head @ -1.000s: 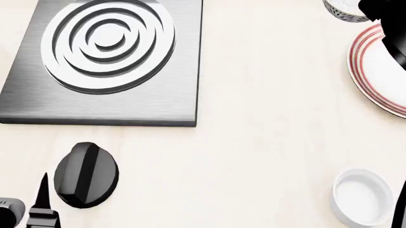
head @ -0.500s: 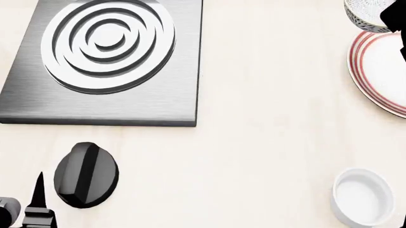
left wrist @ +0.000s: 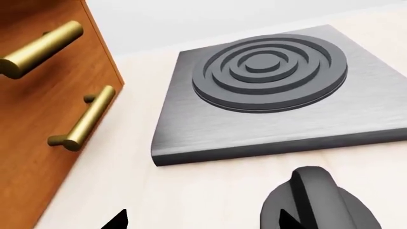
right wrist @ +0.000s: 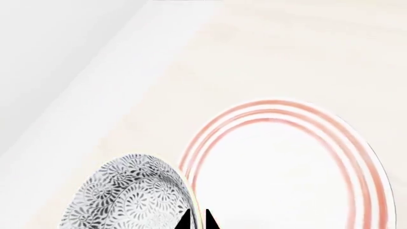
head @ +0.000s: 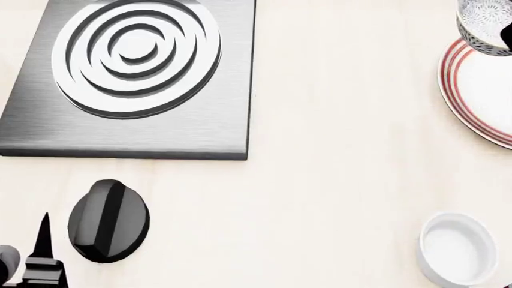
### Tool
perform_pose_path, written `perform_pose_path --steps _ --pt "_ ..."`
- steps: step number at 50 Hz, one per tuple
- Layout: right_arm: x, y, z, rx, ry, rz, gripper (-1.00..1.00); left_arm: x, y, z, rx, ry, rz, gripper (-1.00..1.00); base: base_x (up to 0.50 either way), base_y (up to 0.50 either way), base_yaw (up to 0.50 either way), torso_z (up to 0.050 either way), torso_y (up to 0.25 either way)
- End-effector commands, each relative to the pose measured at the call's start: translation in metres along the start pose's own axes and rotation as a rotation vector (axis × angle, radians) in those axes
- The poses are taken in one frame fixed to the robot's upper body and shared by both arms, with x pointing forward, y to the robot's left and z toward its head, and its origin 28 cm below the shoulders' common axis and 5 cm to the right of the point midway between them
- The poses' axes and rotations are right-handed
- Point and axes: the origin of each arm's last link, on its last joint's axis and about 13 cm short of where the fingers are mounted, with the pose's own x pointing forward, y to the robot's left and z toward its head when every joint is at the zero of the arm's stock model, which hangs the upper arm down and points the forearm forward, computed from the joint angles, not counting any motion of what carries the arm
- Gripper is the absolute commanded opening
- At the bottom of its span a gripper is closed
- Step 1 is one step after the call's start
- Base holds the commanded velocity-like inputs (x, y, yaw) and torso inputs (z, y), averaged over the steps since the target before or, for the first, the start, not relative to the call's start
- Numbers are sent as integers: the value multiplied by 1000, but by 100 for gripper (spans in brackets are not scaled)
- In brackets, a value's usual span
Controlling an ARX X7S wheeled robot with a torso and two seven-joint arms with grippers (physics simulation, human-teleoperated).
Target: Pick the akita bowl next to the ramekin and place it on the plate.
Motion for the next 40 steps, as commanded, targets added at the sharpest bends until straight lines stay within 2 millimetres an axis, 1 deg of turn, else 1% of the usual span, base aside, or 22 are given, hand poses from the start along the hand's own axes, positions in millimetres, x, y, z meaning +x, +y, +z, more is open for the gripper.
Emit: perform_pose_path --steps 1,12,20,31,34,40 --pt "7 2 0 20 -19 5 -100 0 2 2 -12 -10 -2 100 0 0 0 0 0" --pt "15 1 3 9 -23 -40 -100 0 4 1 -13 -7 1 100 0 0 0 1 0" --pt "20 -8 -1 7 -13 -62 -100 -1 3 0 -14 -7 -2 100 0 0 0 0 1" --pt "20 -13 4 -11 -29 -85 -100 -3 5 -1 -14 -4 5 100 0 0 0 0 0" --pt "18 -14 8 -9 -50 -83 -100 -2 5 -2 -13 -4 10 100 0 0 0 0 0" --pt "17 -19 8 -1 -58 -90 -100 -2 5 -1 -12 -5 8 100 0 0 0 0 0"
